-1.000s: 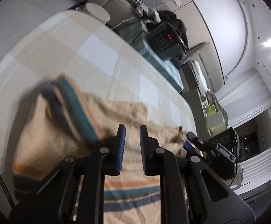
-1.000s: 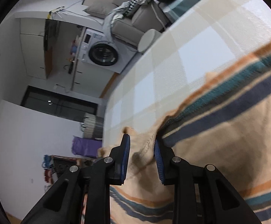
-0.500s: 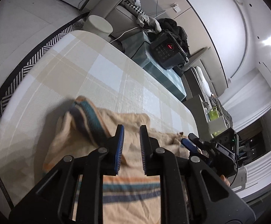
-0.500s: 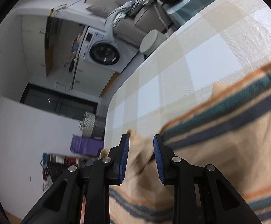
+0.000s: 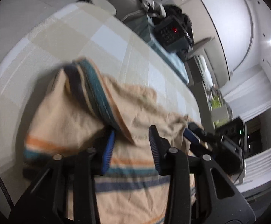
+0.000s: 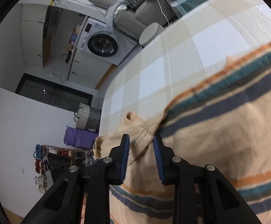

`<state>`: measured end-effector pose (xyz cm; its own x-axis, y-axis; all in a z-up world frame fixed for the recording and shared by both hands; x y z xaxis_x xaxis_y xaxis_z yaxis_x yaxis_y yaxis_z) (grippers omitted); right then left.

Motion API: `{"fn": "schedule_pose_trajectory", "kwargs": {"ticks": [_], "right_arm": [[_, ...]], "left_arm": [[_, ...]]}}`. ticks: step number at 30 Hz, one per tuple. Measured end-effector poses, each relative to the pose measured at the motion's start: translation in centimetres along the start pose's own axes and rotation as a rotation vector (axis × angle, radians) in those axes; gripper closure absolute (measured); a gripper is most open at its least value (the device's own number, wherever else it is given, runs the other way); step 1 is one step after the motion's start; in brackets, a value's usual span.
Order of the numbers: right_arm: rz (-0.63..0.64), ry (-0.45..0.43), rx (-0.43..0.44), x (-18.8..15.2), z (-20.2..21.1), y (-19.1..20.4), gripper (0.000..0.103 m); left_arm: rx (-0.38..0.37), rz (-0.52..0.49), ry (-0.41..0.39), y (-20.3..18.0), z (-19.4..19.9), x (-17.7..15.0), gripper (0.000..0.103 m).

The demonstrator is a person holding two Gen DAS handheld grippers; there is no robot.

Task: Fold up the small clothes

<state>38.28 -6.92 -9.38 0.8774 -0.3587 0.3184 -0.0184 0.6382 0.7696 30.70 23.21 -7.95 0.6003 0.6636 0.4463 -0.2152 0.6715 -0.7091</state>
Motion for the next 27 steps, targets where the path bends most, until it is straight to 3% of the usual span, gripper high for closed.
{"fn": "schedule_pose_trajectory", "kwargs": {"ticks": [1,2,4,13,20,22,24,26,27], "right_arm": [[0.002,-0.011,0.014,0.3,0.0,0.0,0.083],[-0.002,-0.019,0.027,0.4,0.0,0.1,0.091],[-0.017,-0.024,0.028,0.8,-0.4,0.0,0.095],[-0.112,-0.016,-0.045,2.1,-2.5,-2.1,0.092],[0.028,-0.037,-0.119,2.3,0.8,-1.1,0.089],[0.116,-0.049,-0.146,2.1,2.6,-0.2,0.079],[0.200,-0.072,-0.170,1.6,5.0,0.5,0.049],[0.272,-0.098,-0.191,1.0,7.5,0.9,0.040],[0.299,-0.107,-0.202,0.6,8.6,1.0,0.040]], "left_arm": [[0.001,-0.003,-0.012,-0.2,-0.3,0.3,0.100],[-0.005,-0.007,-0.014,-0.3,-0.5,0.6,0.103],[-0.025,-0.004,-0.047,-0.5,-0.8,1.4,0.103],[0.015,0.102,-0.093,2.2,-2.0,4.5,0.103],[0.117,0.075,-0.152,4.2,-0.6,6.0,0.101],[0.125,0.045,-0.157,4.0,0.2,5.9,0.101],[0.121,-0.007,-0.140,2.9,1.0,5.3,0.095],[0.132,-0.059,-0.130,1.7,1.9,4.4,0.081],[0.139,-0.075,-0.130,1.5,2.6,3.8,0.080]]}}
Point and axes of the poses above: each gripper's, at about its wrist camera, not at the fingertips, and z roughly against the way its jaws point, y to its left, x to its top, the point moved 1 cm from there along -z, roughly the way its jaws point, and after that the axes turned 12 degrees about -y, right-handed, at the moved point
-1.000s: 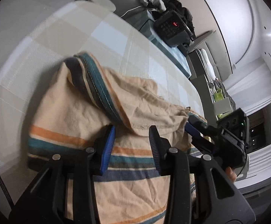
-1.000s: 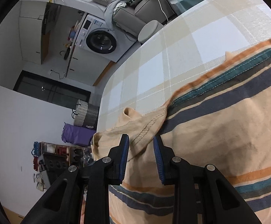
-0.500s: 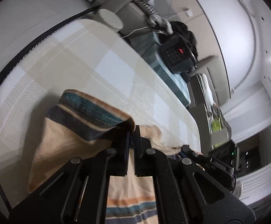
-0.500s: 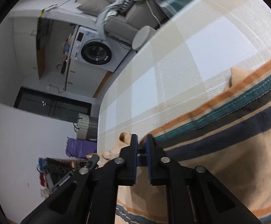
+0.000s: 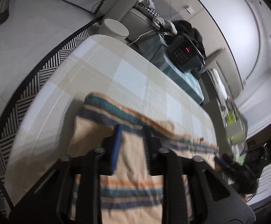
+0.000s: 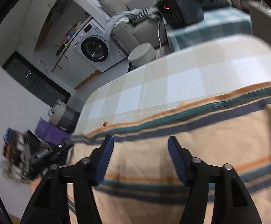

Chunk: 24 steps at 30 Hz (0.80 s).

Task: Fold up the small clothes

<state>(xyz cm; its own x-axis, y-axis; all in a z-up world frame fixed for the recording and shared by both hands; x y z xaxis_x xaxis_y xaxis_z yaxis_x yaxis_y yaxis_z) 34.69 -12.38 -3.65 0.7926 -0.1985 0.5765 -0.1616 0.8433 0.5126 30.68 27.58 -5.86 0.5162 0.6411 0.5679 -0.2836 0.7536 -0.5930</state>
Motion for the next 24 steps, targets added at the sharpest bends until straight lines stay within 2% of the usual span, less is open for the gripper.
{"fn": "schedule_pose_trajectory", "kwargs": {"ticks": [3,5,8,12,13,14,15,18,19,22,24], "right_arm": [[0.045,-0.020,-0.055,-0.6,4.2,-1.2,0.039],[0.065,-0.048,-0.090,-1.2,7.6,-2.3,0.034],[0.089,-0.112,-0.157,-2.4,13.0,-4.1,0.025],[0.064,-0.144,-0.224,-5.6,18.8,-6.7,0.022],[0.047,-0.144,-0.234,-6.8,20.1,-7.5,0.022],[0.034,-0.141,-0.241,-7.7,20.9,-7.8,0.022],[0.017,-0.136,-0.249,-8.6,21.7,-8.4,0.022],[-0.045,-0.127,-0.266,-11.3,22.8,-10.0,0.022],[-0.066,-0.113,-0.267,-12.2,23.0,-10.7,0.022],[-0.134,-0.068,-0.245,-14.6,22.7,-12.2,0.022],[-0.186,-0.060,-0.200,-15.7,22.4,-12.9,0.025]], "left_arm": [[-0.004,-0.031,-0.005,-0.4,3.1,-1.7,0.071],[0.003,-0.058,-0.008,-0.5,5.7,-3.2,0.065],[0.011,-0.108,-0.001,-0.4,9.4,-6.0,0.047],[0.040,-0.192,-0.004,-0.2,14.0,-9.1,0.042],[0.047,-0.204,-0.013,-0.1,15.4,-9.8,0.036],[0.058,-0.214,-0.018,0.0,16.2,-10.3,0.024],[0.069,-0.222,-0.028,0.0,17.1,-10.7,0.019],[0.058,-0.241,-0.043,-0.3,19.2,-12.0,0.012],[0.047,-0.239,-0.035,-0.4,19.6,-12.5,0.004],[0.033,-0.231,-0.031,-0.7,20.4,-13.7,0.001],[0.035,-0.223,-0.022,-0.8,20.5,-14.4,0.001]]}}
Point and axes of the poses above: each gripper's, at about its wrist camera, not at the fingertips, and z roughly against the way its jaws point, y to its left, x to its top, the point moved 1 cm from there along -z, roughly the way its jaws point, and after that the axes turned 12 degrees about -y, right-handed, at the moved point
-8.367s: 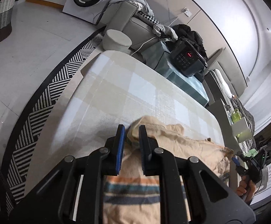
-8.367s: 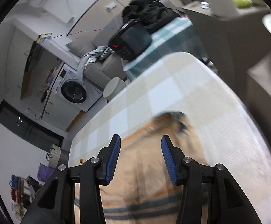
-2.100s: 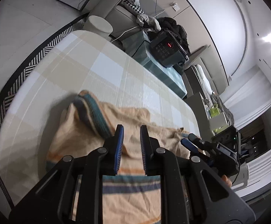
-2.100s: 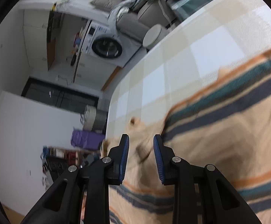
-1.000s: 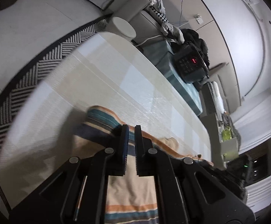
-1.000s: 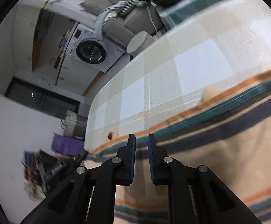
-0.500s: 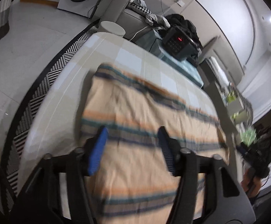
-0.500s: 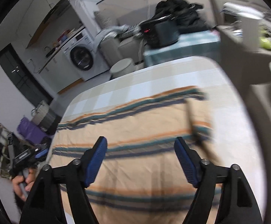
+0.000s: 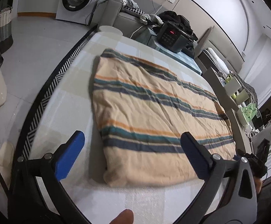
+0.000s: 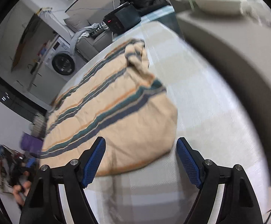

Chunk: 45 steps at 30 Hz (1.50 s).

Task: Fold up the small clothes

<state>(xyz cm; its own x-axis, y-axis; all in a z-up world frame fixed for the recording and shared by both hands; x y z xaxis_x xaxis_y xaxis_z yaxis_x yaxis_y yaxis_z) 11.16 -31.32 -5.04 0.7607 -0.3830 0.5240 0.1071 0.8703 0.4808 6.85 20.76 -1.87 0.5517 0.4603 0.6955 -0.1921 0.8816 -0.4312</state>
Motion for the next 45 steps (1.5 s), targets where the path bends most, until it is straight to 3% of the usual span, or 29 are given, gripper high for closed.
{"fn": "schedule_pose_trajectory", "kwargs": {"ticks": [5,8,11,12,19,22,25,27,30,34,37,45], "right_arm": [[-0.087,-0.032,0.081,0.2,-0.5,-0.8,0.033],[-0.051,-0.077,-0.001,0.8,-1.2,-1.0,0.055],[-0.033,-0.108,-0.034,1.1,-1.7,-1.1,0.089],[-0.033,-0.098,-0.035,0.9,-1.8,-1.1,0.092],[0.003,-0.022,-0.021,-2.3,1.1,-0.7,0.092],[0.029,-0.022,-0.037,-2.5,2.3,-0.9,0.079],[0.009,-0.080,-0.044,-1.6,3.8,-1.4,0.060],[-0.004,-0.084,-0.030,-1.2,3.7,-1.5,0.059],[-0.002,-0.062,-0.019,-0.6,2.5,-1.1,0.059],[0.016,-0.031,-0.022,-0.6,1.4,-0.5,0.059],[0.026,-0.029,-0.034,-0.8,1.0,-0.1,0.059],[0.022,-0.030,-0.048,-0.7,1.0,-0.4,0.059]], "left_arm": [[0.013,0.002,0.003,-0.2,0.5,-1.4,0.001],[0.017,0.000,-0.006,-0.3,0.6,-1.8,0.001],[0.043,-0.033,-0.002,-0.5,0.2,-2.1,0.001],[0.043,-0.037,0.003,-0.6,0.1,-2.1,0.001],[0.034,-0.044,0.020,0.1,-0.1,-2.3,0.001],[0.024,-0.049,0.039,0.3,-0.4,-2.4,0.001],[0.015,-0.055,0.054,0.7,-0.7,-2.6,0.001],[0.013,-0.048,0.072,1.0,-1.0,-2.6,0.004],[-0.020,-0.008,0.093,1.8,-1.9,-2.6,0.026],[-0.014,0.002,0.087,2.3,-2.7,-2.8,0.068],[-0.024,0.037,0.087,3.3,-2.6,-2.9,0.088],[-0.035,-0.029,0.119,3.3,-1.3,-3.8,0.090]]}}
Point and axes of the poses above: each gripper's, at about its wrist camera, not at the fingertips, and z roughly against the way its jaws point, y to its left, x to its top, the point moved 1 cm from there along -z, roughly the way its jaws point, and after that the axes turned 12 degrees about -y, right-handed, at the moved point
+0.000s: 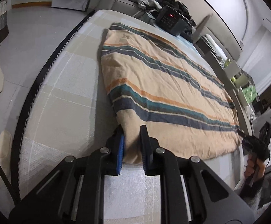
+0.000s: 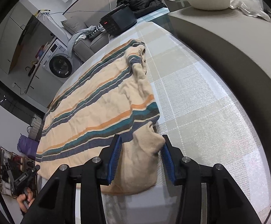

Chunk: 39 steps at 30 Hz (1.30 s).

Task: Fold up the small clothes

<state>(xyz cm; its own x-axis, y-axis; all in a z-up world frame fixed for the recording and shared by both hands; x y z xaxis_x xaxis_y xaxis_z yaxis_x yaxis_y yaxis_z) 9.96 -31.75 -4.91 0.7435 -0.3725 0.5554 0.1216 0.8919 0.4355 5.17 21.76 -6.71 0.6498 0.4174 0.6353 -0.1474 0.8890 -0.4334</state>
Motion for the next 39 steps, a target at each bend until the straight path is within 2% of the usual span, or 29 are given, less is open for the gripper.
{"fn": "schedule_pose_trajectory", "kwargs": {"ticks": [3,5,6,7,8,9,10,11,13,16,18,19,23,24,26,28,29,31,33,37,39], "right_arm": [[0.001,0.006,0.004,0.7,-0.2,-0.2,0.059],[0.014,0.007,0.021,1.4,-0.3,-0.1,0.059],[0.025,0.010,0.025,1.6,-0.5,-0.1,0.059],[0.033,0.015,0.027,1.7,-0.8,0.0,0.059],[0.040,0.021,0.026,1.6,-1.0,0.1,0.063],[0.047,0.025,0.018,1.5,-1.3,0.2,0.076],[0.054,0.028,0.017,1.3,-1.4,0.3,0.083],[0.056,0.037,0.022,1.0,-1.5,0.3,0.093],[0.062,0.051,0.029,0.5,-1.4,0.2,0.093],[0.051,0.066,0.022,0.3,-0.8,-0.5,0.091],[0.059,0.068,0.019,0.3,-0.2,-0.9,0.079],[0.057,0.064,0.021,0.2,0.1,-1.0,0.077],[0.073,0.052,0.032,0.8,0.3,-1.1,0.077],[0.076,0.041,0.030,1.1,0.3,-1.0,0.077],[0.077,0.016,0.028,2.2,0.2,-0.8,0.074],[0.071,-0.002,0.024,3.3,-0.2,-0.5,0.061],[0.077,-0.012,0.027,3.7,-0.4,-0.2,0.056],[0.096,-0.032,0.026,4.8,-1.3,0.3,0.056],[0.085,-0.035,0.015,5.9,-2.5,0.6,0.056],[0.077,-0.038,-0.004,8.4,-5.6,1.0,0.056],[0.040,-0.029,0.015,9.4,-7.2,0.8,0.056]], "left_arm": [[0.003,0.012,-0.004,-0.2,0.0,0.8,0.086],[0.009,0.022,0.013,-0.1,-0.4,1.1,0.070],[0.008,0.028,0.017,-0.1,-0.5,1.0,0.070],[0.000,0.039,0.023,0.1,-0.8,0.8,0.070],[-0.018,0.038,0.024,0.1,-1.0,0.5,0.076],[-0.026,0.033,0.017,0.2,-0.9,0.3,0.080],[-0.025,0.021,0.010,0.2,-0.7,0.0,0.086],[-0.034,0.013,0.005,0.2,-0.5,-0.2,0.087],[-0.037,-0.009,0.016,0.2,0.0,-0.6,0.088],[-0.037,-0.004,0.032,0.4,0.1,-0.7,0.087],[-0.031,0.007,0.026,0.5,0.3,-0.2,0.086],[-0.027,0.012,0.022,0.5,0.4,0.1,0.084],[0.025,0.009,0.001,0.8,0.2,2.1,0.077],[0.039,0.011,-0.020,0.9,0.1,2.9,0.074],[0.041,0.048,-0.068,1.5,-0.8,5.0,0.052],[0.005,0.074,-0.085,1.9,-2.2,6.6,0.046],[0.003,0.077,-0.079,2.0,-3.1,7.3,0.045],[0.022,0.097,-0.040,2.5,-5.4,8.3,0.045],[0.006,0.126,-0.006,2.8,-7.1,8.7,0.045],[-0.028,0.129,-0.006,2.5,-8.8,9.5,0.045],[-0.055,0.142,-0.004,2.1,-9.2,9.6,0.045]]}}
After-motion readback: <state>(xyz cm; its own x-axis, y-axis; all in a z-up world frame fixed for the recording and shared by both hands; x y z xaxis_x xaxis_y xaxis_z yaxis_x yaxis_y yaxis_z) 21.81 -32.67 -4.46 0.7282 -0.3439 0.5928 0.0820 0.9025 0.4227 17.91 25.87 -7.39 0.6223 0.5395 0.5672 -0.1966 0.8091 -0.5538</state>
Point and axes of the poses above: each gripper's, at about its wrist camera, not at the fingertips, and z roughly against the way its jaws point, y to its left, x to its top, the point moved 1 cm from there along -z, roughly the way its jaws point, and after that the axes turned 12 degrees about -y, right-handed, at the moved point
